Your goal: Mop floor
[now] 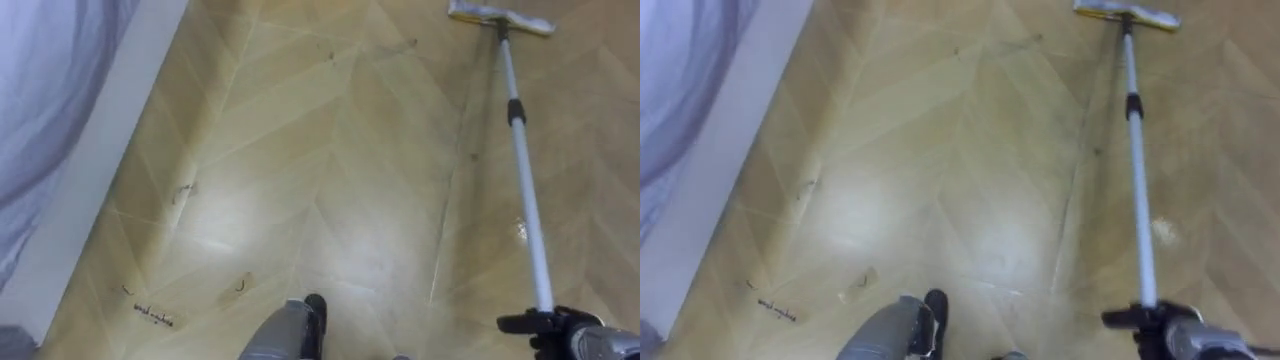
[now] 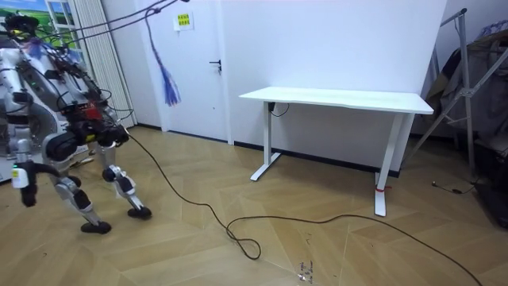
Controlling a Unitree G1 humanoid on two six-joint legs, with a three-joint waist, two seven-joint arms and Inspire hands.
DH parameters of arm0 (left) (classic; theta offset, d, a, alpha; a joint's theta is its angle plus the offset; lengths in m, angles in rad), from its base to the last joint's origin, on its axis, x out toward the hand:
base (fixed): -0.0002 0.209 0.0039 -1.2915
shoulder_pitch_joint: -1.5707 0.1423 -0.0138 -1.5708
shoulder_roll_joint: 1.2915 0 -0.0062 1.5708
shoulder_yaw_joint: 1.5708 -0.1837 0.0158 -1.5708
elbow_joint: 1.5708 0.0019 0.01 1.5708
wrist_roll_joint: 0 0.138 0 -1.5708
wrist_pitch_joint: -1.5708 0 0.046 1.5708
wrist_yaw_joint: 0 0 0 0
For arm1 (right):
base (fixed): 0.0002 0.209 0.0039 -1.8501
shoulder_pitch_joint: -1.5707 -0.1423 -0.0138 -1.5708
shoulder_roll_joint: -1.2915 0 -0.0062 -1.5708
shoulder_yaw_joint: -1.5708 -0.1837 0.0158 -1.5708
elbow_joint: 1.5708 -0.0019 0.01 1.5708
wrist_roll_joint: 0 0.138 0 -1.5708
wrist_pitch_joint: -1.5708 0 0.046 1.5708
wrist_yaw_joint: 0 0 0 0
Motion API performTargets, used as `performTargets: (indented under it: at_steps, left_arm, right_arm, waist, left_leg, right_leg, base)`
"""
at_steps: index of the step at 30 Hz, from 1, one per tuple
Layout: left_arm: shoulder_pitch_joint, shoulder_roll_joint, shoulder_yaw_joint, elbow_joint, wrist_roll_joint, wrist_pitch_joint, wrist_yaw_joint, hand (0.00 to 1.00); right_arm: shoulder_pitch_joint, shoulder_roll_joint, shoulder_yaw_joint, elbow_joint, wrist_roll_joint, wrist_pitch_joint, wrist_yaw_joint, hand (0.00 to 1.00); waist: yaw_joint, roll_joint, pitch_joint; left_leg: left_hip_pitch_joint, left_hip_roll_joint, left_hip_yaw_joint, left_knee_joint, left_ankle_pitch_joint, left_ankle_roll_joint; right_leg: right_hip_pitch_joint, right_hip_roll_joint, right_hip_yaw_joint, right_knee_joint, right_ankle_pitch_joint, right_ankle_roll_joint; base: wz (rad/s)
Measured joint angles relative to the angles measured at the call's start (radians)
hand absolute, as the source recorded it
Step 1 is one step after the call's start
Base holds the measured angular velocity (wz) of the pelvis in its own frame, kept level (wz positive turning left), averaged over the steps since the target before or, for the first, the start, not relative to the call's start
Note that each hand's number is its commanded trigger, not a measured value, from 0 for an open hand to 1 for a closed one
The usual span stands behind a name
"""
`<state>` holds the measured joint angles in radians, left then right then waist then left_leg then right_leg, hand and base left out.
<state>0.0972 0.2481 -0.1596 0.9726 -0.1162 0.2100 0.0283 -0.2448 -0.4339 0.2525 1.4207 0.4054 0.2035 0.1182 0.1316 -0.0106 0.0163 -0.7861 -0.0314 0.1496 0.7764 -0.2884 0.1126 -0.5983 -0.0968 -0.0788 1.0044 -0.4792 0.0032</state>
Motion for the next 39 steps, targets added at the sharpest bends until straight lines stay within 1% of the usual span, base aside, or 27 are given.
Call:
performTargets:
  at_steps: [1, 3, 4, 6, 8, 9, 10, 11, 12, 13, 16, 19, 20, 22, 23, 24, 25, 26, 27, 28, 29, 30, 31, 33, 37, 38, 39]
  left_arm:
    - [-0.003, -0.003, -0.001, -0.002, 0.0, -0.002, 0.0, 0.0]
    - [-0.016, -0.015, -0.002, 0.0, 0.002, -0.011, 0.005, 0.0]
    - [-0.017, -0.018, -0.004, 0.0, 0.001, -0.013, 0.008, 0.0]
    - [-0.029, -0.034, -0.003, 0.002, 0.001, -0.018, 0.032, 0.0]
    - [-0.033, -0.041, -0.003, 0.013, 0.0, -0.02, 0.038, 0.0]
    - [-0.026, -0.041, -0.003, 0.013, 0.0, -0.02, 0.046, 0.0]
    - [-0.019, -0.041, -0.002, 0.021, 0.001, -0.02, 0.055, 0.0]
    - [-0.018, -0.041, 0.0, 0.031, 0.001, -0.02, 0.057, 0.0]
    - [-0.015, -0.049, 0.002, 0.048, 0.002, -0.019, 0.06, 0.0]
    - [-0.006, -0.05, 0.003, 0.049, 0.002, -0.018, 0.058, 0.0]
    - [-0.002, -0.045, 0.02, 0.049, -0.004, -0.018, 0.057, 0.0]
    - [-0.001, -0.024, 0.02, 0.042, -0.025, -0.015, 0.06, 0.0]
    - [0.007, -0.016, 0.018, 0.028, -0.055, -0.014, 0.06, 0.0]
    - [0.014, -0.002, 0.016, 0.023, -0.079, -0.013, 0.062, 0.0]
    - [0.021, 0.002, 0.015, 0.017, -0.09, -0.011, 0.068, 0.0]
    - [0.028, 0.005, 0.015, 0.009, -0.088, -0.013, 0.069, 0.0]
    - [0.027, 0.005, 0.014, 0.004, -0.086, -0.012, 0.068, 0.0]
    - [0.03, 0.006, 0.016, -0.003, -0.085, -0.009, 0.066, 0.0]
    - [0.041, 0.005, 0.016, -0.005, -0.085, -0.008, 0.053, 0.0]
    - [0.054, 0.005, 0.016, -0.01, -0.085, -0.009, 0.045, 0.0]
    - [0.073, 0.001, 0.017, -0.013, -0.083, -0.009, 0.039, 0.0]
    - [0.092, -0.005, 0.016, -0.011, -0.083, -0.003, 0.034, 0.0]
    - [0.093, -0.007, 0.016, -0.01, -0.083, 0.0, 0.031, 0.0]
    - [0.077, -0.014, 0.02, -0.004, -0.042, 0.001, 0.028, 0.0]
    - [0.023, -0.046, 0.03, 0.021, -0.019, -0.021, 0.03, 0.0]
    - [-0.005, -0.055, 0.031, 0.037, -0.02, -0.024, 0.031, 0.0]
    - [-0.019, -0.058, 0.038, 0.041, -0.025, -0.035, 0.033, 0.0]
  right_arm:
    - [0.017, 0.0, 0.003, 0.018, 0.0, -0.003, 0.003, 1.0]
    - [0.092, 0.002, 0.001, 0.031, -0.01, -0.008, -0.013, 1.0]
    - [0.105, 0.004, 0.001, 0.03, -0.01, -0.01, -0.024, 1.0]
    - [0.133, 0.032, -0.001, 0.022, -0.01, -0.026, -0.079, 1.0]
    - [0.145, 0.073, -0.005, 0.018, -0.01, -0.031, -0.109, 1.0]
    - [0.148, 0.1, -0.008, 0.018, -0.009, -0.032, -0.118, 1.0]
    - [0.151, 0.12, -0.009, 0.018, -0.01, -0.032, -0.121, 1.0]
    - [0.154, 0.126, -0.009, 0.018, -0.011, -0.032, -0.12, 1.0]
    - [0.163, 0.13, -0.01, 0.017, -0.015, -0.032, -0.118, 1.0]
    - [0.163, 0.131, -0.01, 0.017, -0.021, -0.03, -0.115, 1.0]
    - [0.142, 0.125, -0.01, 0.014, -0.025, -0.017, -0.103, 1.0]
    - [0.054, 0.094, -0.006, 0.018, -0.011, 0.024, -0.061, 1.0]
    - [0.01, 0.066, 0.005, 0.021, 0.017, 0.03, -0.049, 1.0]
    - [-0.068, 0.03, 0.017, 0.019, 0.033, 0.028, -0.04, 1.0]
    - [-0.112, 0.009, 0.024, 0.014, 0.054, 0.023, -0.036, 1.0]
    - [-0.152, -0.005, 0.028, 0.003, 0.062, 0.025, -0.028, 1.0]
    - [-0.169, -0.006, 0.029, -0.001, 0.064, 0.025, -0.028, 1.0]
    - [-0.171, -0.002, 0.028, 0.0, 0.072, 0.031, -0.021, 1.0]
    - [-0.159, 0.01, 0.015, 0.008, 0.095, 0.037, -0.01, 1.0]
    - [-0.149, 0.012, 0.007, 0.009, 0.101, 0.037, -0.007, 1.0]
    - [-0.126, 0.016, -0.003, 0.002, 0.101, 0.036, -0.009, 1.0]
    - [-0.097, 0.016, -0.003, -0.013, 0.106, 0.034, -0.009, 1.0]
    - [-0.077, 0.015, -0.002, -0.021, 0.114, 0.031, -0.009, 1.0]
    - [-0.013, 0.034, -0.002, -0.021, 0.144, 0.008, -0.005, 1.0]
    - [0.078, 0.082, 0.001, -0.016, 0.169, -0.03, 0.007, 1.0]
    - [0.104, 0.094, 0.002, -0.016, 0.168, -0.033, 0.005, 1.0]
    - [0.121, 0.109, 0.007, -0.016, 0.164, -0.036, -0.001, 1.0]
  waist:
    - [0.0, 0.01, -0.0044]
    - [-0.012, 0.062, -0.0086]
    - [-0.021, 0.081, -0.0085]
    - [-0.048, 0.119, -0.0028]
    - [-0.063, 0.125, -0.0038]
    - [-0.067, 0.12, -0.0023]
    - [-0.07, 0.11, -0.0008]
    - [-0.071, 0.105, -0.0011]
    - [-0.068, 0.101, -0.0006]
    - [-0.056, 0.1, -0.0001]
    - [-0.044, 0.087, -0.0007]
    - [-0.016, 0.046, 0.0091]
    - [0.003, 0.035, 0.0117]
    - [0.014, 0.019, 0.0107]
    - [0.017, 0.01, 0.0127]
    - [0.02, 0.003, 0.0134]
    - [0.02, -0.002, 0.0134]
    - [0.03, -0.02, 0.0157]
    - [0.047, -0.028, 0.0152]
    - [0.051, -0.026, 0.0147]
    - [0.055, -0.024, 0.0126]
    - [0.05, -0.014, 0.0058]
    - [0.048, -0.011, 0.0056]
    - [0.048, -0.004, 0.008]
    - [0.033, 0.02, 0.0082]
    - [0.023, 0.029, 0.0049]
    - [0.012, 0.035, 0.0018]
  left_leg:
    - [0.007, 0.0, 0.002, 0.013, -0.02, 0.006]
    - [0.046, -0.002, -0.016, 0.03, -0.071, 0.017]
    - [0.05, -0.003, -0.028, 0.032, -0.079, 0.02]
    - [0.054, -0.014, -0.055, 0.023, -0.093, 0.023]
    - [0.07, -0.019, -0.061, 0.0, -0.095, 0.02]
    - [0.091, -0.02, -0.064, -0.018, -0.101, 0.008]
    - [0.113, -0.02, -0.063, -0.022, -0.115, -0.008]
    - [0.123, -0.02, -0.063, -0.021, -0.127, -0.014]
    - [0.139, -0.008, -0.074, -0.013, -0.142, -0.032]
    - [0.153, 0.002, -0.083, -0.012, -0.149, -0.046]
    - [0.16, 0.02, -0.102, 0.026, -0.163, -0.071]
    - [0.139, 0.041, -0.102, 0.136, -0.169, -0.084]
    - [0.107, 0.057, -0.105, 0.215, -0.161, -0.099]
    - [0.053, 0.066, -0.121, 0.328, -0.131, -0.142]
    - [0.017, 0.072, -0.127, 0.389, -0.101, -0.153]
    - [-0.022, 0.07, -0.128, 0.385, -0.102, -0.154]
    - [-0.044, 0.065, -0.126, 0.361, -0.103, -0.152]
    - [-0.078, 0.049, -0.12, 0.278, -0.103, -0.15]
    - [-0.084, 0.032, -0.125, 0.153, -0.091, -0.153]
    - [-0.084, 0.027, -0.125, 0.094, -0.075, -0.151]
    - [-0.08, 0.02, -0.122, 0.049, -0.016, -0.117]
    - [-0.06, 0.018, -0.112, 0.038, 0.005, -0.085]
    - [-0.052, 0.02, -0.103, 0.039, 0.01, -0.07]
    - [-0.014, 0.016, -0.081, 0.041, -0.007, -0.034]
    - [0.076, 0.007, -0.072, 0.026, -0.061, -0.014]
    - [0.103, -0.002, -0.07, 0.012, -0.064, -0.009]
    - [0.128, -0.002, -0.066, -0.007, -0.067, -0.006]
  right_leg:
    - [-0.016, -0.002, 0.003, 0.044, 0.031, 0.009]
    - [-0.06, 0.016, 0.036, 0.172, 0.182, 0.024]
    - [-0.07, 0.021, 0.036, 0.186, 0.197, 0.029]
    - [-0.169, 0.026, 0.054, 0.194, 0.17, 0.027]
    - [-0.236, 0.02, 0.058, 0.099, 0.153, 0.025]
    - [-0.252, 0.015, 0.059, -0.034, 0.154, 0.024]
    - [-0.247, 0.009, 0.061, -0.192, 0.186, 0.018]
    - [-0.244, 0.011, 0.061, -0.236, 0.23, 0.019]
    - [-0.225, 0.013, 0.04, -0.24, 0.237, -0.007]
    - [-0.204, 0.022, 0.016, -0.246, 0.227, -0.026]
    - [-0.187, 0.041, -0.004, -0.232, 0.201, -0.051]
    - [-0.191, 0.053, -0.004, -0.159, 0.14, -0.083]
    - [-0.194, 0.065, -0.005, -0.128, 0.116, -0.085]
    - [-0.206, 0.077, -0.001, -0.082, 0.084, -0.085]
    - [-0.206, 0.09, 0.005, -0.063, 0.069, -0.088]
    - [-0.207, 0.104, 0.022, -0.06, 0.064, -0.092]
    - [-0.206, 0.105, 0.031, -0.06, 0.062, -0.09]
    - [-0.201, 0.112, 0.056, -0.069, 0.061, -0.089]
    - [-0.18, 0.122, 0.076, -0.087, 0.064, -0.086]
    - [-0.168, 0.122, 0.08, -0.092, 0.063, -0.086]
    - [-0.149, 0.12, 0.091, -0.098, 0.054, -0.075]
    - [-0.132, 0.114, 0.092, -0.107, 0.051, -0.055]
    - [-0.124, 0.11, 0.091, -0.108, 0.047, -0.05]
    - [-0.078, 0.083, 0.073, -0.127, 0.031, -0.035]
    - [0.013, 0.044, 0.008, -0.15, 0.029, -0.031]
    - [0.034, 0.029, -0.007, -0.152, 0.034, -0.023]
    - [0.049, 0.027, -0.01, -0.158, 0.048, -0.002]
  base:
    - [0.17]
    - [0.06]
    - [0.05]
    - [-0.03]
    - [-0.17]
    - [-0.31]
    - [-0.27]
    - [-0.22]
    - [-0.24]
    - [-0.24]
    - [-0.02]
    - [-0.01]
    - [-0.09]
    - [0.06]
    - [0.27]
    - [0.31]
    - [0.27]
    - [0.19]
    - [0.11]
    - [-0.07]
    - [-0.17]
    - [-0.18]
    - [-0.04]
    - [-0.02]
    - [-0.09]
    - [-0.04]
    - [-0.12]
